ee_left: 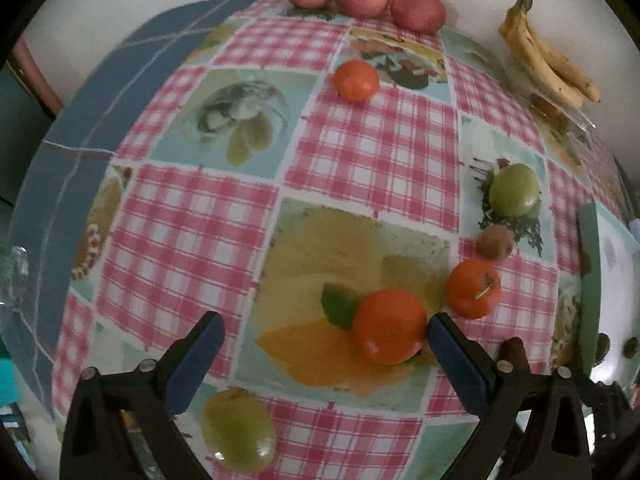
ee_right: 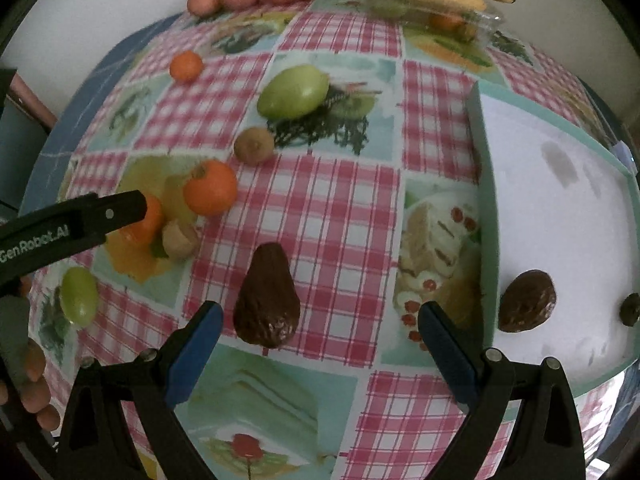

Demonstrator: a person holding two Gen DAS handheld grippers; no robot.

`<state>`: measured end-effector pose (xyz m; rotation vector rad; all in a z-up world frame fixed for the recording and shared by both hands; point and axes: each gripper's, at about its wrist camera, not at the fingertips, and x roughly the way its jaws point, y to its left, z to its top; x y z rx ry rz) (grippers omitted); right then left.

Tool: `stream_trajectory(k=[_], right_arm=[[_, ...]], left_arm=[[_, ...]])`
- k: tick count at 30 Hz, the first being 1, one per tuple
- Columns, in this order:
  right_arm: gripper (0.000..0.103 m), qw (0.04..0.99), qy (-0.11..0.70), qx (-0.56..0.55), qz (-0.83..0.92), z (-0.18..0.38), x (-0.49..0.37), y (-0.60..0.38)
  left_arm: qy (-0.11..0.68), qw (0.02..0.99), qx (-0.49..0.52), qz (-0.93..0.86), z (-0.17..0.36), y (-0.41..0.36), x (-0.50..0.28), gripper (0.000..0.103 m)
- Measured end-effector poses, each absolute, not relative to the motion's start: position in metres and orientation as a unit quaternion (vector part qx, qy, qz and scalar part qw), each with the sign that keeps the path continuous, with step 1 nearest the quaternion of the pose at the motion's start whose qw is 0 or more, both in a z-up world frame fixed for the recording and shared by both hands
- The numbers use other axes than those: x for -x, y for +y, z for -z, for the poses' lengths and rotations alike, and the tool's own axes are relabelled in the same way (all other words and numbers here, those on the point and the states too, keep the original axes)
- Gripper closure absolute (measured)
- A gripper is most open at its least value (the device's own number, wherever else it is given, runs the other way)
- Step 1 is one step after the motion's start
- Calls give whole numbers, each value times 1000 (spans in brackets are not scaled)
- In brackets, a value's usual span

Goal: Organize fruits
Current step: 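Grasp an orange with the left tool while the right tool grasps a pear-shaped avocado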

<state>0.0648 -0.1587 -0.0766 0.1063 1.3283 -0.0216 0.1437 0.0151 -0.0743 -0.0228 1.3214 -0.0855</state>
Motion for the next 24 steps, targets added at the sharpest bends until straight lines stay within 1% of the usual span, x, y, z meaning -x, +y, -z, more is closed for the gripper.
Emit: stream_trajectory(k=[6, 8, 11, 13, 15, 17, 19, 20, 22, 23, 24], right_arm=[[5, 778, 628, -19, 10, 94, -67, -147], [5, 780, 626, -12, 14, 97, -67, -145], [5, 781, 624, -13, 15, 99, -67, -145], [6, 783, 622, -13, 14, 100, -68, -145], [9, 786, 618, -12, 11, 99, -68, -145], [19, 789, 614, -12, 11, 96, -70, -144], [25, 792, 610, -12, 10, 93, -73, -145], [27, 793, 610, -12, 10, 90, -74, -145], [30, 794, 608, -12, 9, 89, -75, -145], [36, 796, 605, -12, 9, 88, -75, -145], [40, 798, 602, -12, 8, 86, -73, -146]], left_arm=[[620, 783, 35, 41, 86, 18, -145, 1], [622, 780, 48, 42, 89, 19, -146, 4], [620, 782, 54, 41, 90, 22, -144, 10], [618, 785, 41, 31, 92, 20, -143, 21], [614, 789, 13, 17, 92, 16, -141, 28], [612, 791, -4, 14, 93, 12, -140, 30], [610, 792, -5, 16, 92, 10, -140, 34], [609, 793, -5, 17, 91, 9, -142, 35], [606, 795, -7, 17, 90, 8, -141, 40], [606, 795, -6, 18, 89, 8, -140, 42], [605, 796, -4, 19, 89, 9, -142, 46]])
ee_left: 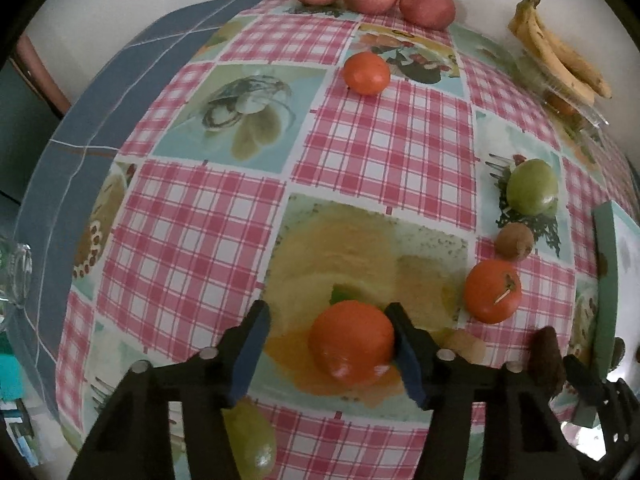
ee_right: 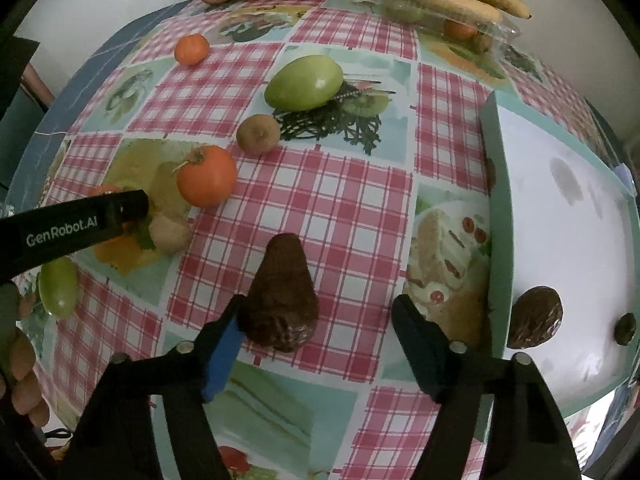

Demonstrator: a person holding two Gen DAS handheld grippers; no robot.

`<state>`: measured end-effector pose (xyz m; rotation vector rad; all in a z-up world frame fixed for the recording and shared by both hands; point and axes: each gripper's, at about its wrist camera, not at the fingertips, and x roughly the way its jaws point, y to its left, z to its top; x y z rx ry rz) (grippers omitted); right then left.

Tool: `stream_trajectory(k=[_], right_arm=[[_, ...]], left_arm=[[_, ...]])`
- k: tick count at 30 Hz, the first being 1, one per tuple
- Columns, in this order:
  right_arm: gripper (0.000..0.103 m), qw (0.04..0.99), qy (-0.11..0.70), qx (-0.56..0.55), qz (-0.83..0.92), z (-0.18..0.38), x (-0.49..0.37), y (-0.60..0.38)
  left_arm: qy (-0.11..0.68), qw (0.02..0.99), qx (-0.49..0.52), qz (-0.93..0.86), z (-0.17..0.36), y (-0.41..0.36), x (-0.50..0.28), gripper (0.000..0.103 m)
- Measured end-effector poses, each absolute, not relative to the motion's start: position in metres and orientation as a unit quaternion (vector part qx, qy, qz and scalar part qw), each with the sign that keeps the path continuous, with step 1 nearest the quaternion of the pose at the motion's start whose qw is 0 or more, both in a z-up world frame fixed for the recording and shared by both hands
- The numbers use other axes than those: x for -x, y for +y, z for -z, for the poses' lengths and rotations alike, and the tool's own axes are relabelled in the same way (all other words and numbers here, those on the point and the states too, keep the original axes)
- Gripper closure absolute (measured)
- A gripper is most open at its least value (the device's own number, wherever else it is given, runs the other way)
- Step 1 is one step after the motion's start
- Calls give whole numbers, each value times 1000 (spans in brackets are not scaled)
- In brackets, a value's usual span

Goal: Organize fruits
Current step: 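Grasp an orange with the left tool while the right tool grasps a pear-shaped avocado, then lift and carry the orange and avocado over the white tray with both tools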

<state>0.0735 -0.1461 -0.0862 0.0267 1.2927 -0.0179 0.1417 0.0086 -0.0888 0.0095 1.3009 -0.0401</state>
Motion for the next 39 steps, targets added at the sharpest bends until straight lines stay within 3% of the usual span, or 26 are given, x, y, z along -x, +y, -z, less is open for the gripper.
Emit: stream_trajectory(k=[2, 9, 32, 39], right_arm=[[50, 801, 599, -15, 10, 83, -73, -149], [67, 806, 591, -21, 11, 79, -71, -160], [67, 806, 591, -30, 4, 80, -64, -165], [67, 819, 568, -73, 11, 57, -72, -184]], left_arm=[[604, 797, -3, 16, 87, 9, -139, 52], [598, 802, 2, 13, 86, 15, -133, 56], [595, 803, 40, 1, 83, 27, -140, 66], [557, 827, 76, -17, 59, 48, -144, 66]])
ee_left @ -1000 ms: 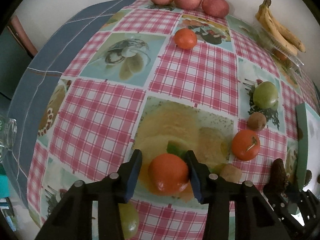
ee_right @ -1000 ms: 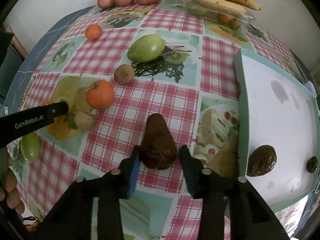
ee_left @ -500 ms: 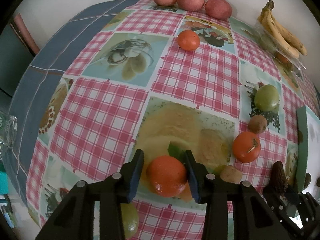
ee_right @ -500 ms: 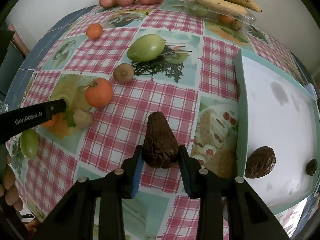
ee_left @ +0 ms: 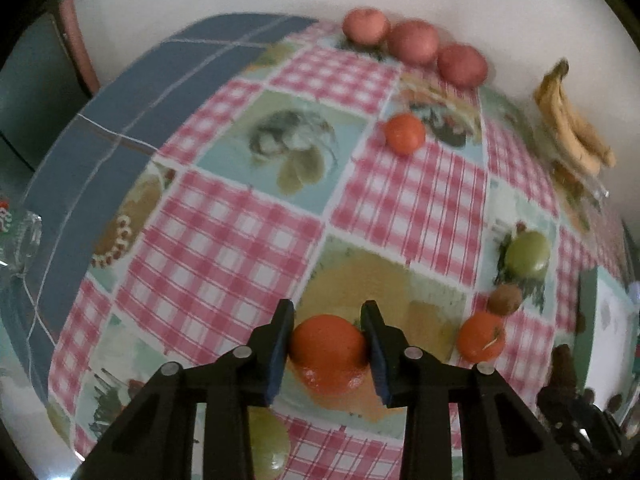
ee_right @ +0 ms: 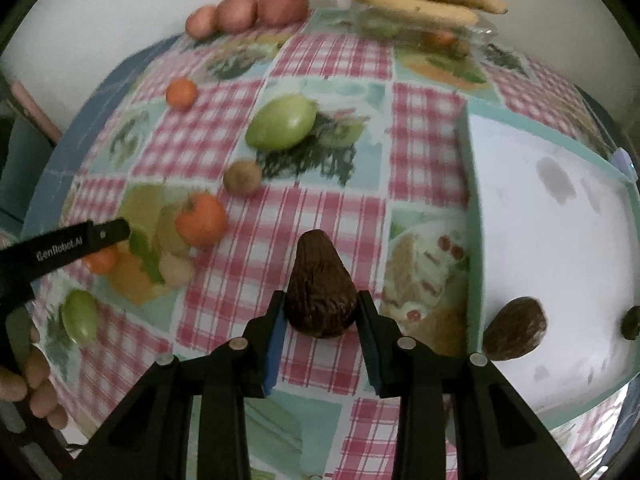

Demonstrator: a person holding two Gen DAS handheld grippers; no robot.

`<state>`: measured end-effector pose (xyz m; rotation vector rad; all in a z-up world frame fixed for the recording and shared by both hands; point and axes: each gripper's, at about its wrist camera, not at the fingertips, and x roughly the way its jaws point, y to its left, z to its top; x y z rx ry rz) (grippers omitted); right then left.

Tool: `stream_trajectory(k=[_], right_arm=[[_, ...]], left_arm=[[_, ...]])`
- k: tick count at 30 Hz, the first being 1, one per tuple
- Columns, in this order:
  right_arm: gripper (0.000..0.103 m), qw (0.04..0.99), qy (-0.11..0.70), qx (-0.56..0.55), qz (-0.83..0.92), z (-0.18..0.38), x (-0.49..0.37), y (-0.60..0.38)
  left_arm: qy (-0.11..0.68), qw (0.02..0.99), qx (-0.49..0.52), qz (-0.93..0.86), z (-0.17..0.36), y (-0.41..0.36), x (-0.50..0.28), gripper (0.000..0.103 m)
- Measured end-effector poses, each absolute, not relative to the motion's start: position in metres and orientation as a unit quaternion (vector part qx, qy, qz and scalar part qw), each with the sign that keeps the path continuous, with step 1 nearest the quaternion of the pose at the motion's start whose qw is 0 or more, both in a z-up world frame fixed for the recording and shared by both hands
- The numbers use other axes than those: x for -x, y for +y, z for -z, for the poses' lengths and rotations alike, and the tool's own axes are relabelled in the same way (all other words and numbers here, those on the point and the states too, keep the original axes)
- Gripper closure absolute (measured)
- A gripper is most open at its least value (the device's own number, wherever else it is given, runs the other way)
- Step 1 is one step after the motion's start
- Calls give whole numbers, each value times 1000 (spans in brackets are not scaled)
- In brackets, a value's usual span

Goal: Organize fruits
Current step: 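Lift and carry the orange and avocado over the white tray with both tools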

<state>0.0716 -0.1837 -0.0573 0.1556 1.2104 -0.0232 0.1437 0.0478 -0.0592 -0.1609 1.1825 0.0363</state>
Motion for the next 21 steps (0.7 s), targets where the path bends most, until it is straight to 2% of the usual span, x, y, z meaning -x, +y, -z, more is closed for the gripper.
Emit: stream_trajectory(k=[10, 21], right_arm=[[67, 855, 504, -105, 71, 13, -65, -230], [67, 836, 481, -172, 198, 7, -45, -339]], left_arm=[[493, 866, 78, -8, 15, 39, -134, 66], [465, 880, 11, 92, -11, -40, -119, 66]])
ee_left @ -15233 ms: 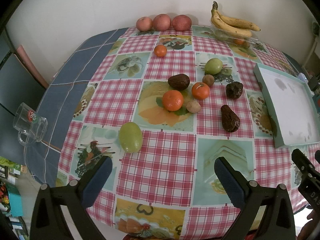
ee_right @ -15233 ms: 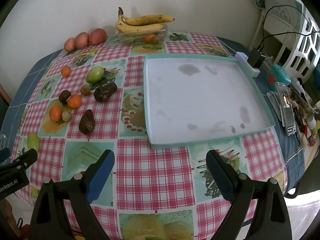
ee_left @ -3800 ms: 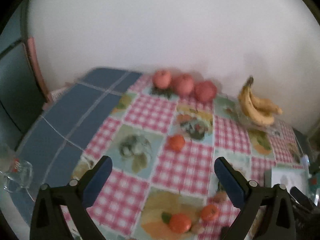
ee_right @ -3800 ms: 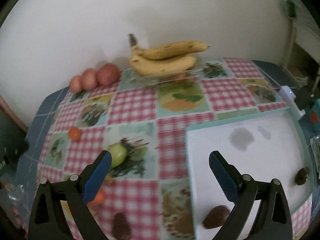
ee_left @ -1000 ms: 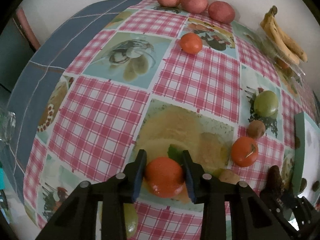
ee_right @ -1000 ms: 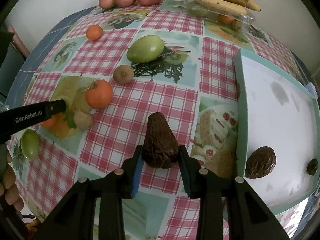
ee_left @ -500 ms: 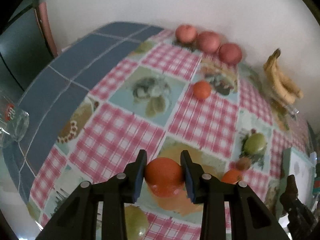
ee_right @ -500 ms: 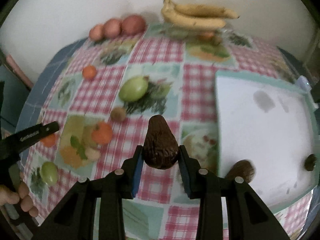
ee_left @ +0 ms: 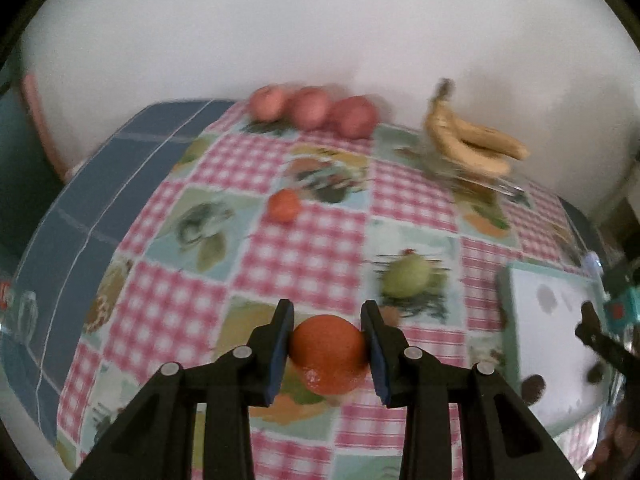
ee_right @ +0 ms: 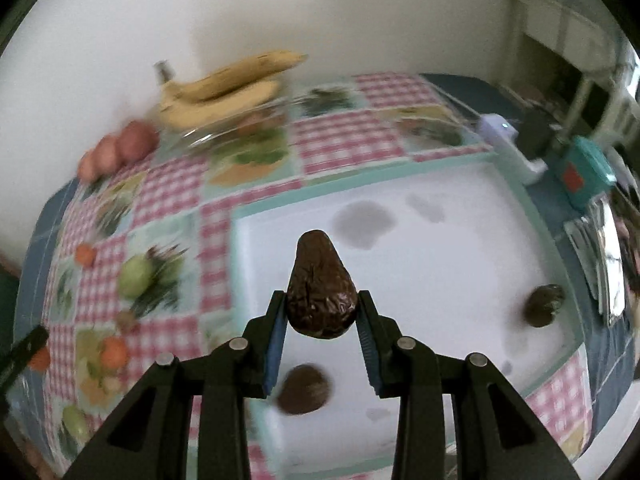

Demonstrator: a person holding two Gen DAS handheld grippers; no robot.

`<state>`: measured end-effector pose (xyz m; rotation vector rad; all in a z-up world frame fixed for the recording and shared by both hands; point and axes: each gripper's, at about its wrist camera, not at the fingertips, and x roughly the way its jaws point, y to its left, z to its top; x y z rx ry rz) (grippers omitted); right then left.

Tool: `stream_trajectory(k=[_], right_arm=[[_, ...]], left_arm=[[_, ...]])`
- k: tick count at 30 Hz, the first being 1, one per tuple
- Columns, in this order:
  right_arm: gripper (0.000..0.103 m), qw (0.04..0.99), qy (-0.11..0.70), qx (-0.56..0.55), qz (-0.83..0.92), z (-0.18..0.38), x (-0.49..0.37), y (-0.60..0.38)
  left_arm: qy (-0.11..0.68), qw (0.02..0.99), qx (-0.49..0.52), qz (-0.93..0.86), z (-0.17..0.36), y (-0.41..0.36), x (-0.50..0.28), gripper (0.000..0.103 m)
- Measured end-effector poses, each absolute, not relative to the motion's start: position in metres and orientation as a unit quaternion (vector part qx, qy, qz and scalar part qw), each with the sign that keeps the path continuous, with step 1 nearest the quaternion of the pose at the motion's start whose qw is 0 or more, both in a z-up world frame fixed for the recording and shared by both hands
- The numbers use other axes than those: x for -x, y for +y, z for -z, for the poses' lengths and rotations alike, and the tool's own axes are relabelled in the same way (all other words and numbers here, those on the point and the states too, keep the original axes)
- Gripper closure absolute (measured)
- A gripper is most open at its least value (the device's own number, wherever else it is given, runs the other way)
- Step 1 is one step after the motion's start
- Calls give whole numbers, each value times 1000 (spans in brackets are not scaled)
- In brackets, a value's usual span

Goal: Organize fruits
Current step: 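Lift and carry the orange and avocado over the white tray with both tools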

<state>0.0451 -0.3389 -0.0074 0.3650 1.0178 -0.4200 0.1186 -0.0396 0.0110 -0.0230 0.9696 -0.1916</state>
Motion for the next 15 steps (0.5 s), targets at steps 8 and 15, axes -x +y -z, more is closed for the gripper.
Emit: stream_trajectory(k=[8, 15], right_arm=[[67, 826, 455, -191, 273, 5, -36, -403], [67, 814, 453, -204, 300, 10, -28, -438]], left_arm=[[443, 871, -37, 211, -22, -138, -109, 66], [445, 846, -94, 278, 1, -233, -102, 66]])
